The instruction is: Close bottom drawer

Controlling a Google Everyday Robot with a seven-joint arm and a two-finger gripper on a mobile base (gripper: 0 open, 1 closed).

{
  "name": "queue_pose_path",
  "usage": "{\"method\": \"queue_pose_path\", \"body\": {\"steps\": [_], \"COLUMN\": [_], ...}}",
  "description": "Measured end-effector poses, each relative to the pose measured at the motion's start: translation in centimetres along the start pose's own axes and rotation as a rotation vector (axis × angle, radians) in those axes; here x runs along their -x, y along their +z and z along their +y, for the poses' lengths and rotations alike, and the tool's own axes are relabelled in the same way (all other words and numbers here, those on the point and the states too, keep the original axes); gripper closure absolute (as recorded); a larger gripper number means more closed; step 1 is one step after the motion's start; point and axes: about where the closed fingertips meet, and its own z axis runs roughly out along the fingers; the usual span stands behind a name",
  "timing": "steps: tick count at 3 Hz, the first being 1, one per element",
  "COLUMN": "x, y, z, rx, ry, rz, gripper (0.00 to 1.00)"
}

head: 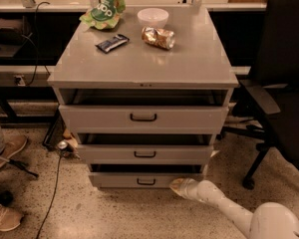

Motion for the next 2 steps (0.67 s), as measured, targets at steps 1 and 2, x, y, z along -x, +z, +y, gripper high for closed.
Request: {"method": "queue_pose_path", "body": {"steps": [1,2], "x": [-1.3,-3.1], "y": [-2.0,-4.4], "z": [-1.6,-1.6], "rx": [-0.05,-0.082], "ry": [0.009,0.046], "rz": [0.043,0.094], "gripper": [1.0,1.0]}}
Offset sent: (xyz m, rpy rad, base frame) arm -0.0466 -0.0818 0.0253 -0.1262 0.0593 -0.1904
